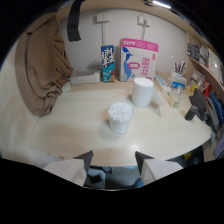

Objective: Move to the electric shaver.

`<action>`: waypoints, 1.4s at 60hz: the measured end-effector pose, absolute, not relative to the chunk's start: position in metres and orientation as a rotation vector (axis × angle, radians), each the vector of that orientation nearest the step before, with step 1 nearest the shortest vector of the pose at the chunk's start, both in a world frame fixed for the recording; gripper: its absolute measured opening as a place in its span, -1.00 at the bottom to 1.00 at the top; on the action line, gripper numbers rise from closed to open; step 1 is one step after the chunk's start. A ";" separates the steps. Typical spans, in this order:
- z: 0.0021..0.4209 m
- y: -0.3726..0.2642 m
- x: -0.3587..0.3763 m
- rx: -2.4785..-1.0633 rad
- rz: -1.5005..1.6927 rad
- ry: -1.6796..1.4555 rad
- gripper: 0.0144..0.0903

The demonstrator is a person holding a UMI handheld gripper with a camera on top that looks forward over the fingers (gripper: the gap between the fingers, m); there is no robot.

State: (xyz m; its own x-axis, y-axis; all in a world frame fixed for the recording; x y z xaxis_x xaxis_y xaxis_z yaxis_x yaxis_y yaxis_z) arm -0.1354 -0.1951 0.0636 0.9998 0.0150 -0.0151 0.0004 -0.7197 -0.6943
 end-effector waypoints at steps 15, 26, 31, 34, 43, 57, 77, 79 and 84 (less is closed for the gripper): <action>0.066 -0.195 -0.121 -2.353 0.048 -0.021 0.90; 0.060 -0.201 -0.061 -2.334 0.018 -0.008 0.91; 0.055 -0.206 -0.021 -2.329 -0.002 0.015 0.91; 0.052 -0.208 0.005 -2.328 -0.019 0.034 0.91; 0.044 -0.214 0.081 -2.342 -0.079 0.099 0.90; 0.031 -0.200 0.175 -2.363 -0.110 0.166 0.89; 0.027 -0.120 0.232 -2.327 -0.053 0.156 0.91; 0.027 -0.113 0.233 -2.325 -0.044 0.149 0.91; 0.024 -0.098 0.233 -2.324 -0.020 0.137 0.91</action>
State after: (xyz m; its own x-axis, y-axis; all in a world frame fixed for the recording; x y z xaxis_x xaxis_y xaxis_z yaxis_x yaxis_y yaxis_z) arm 0.2326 -0.0977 0.0243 0.9940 -0.1055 -0.0280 -0.0928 -0.6814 -0.7260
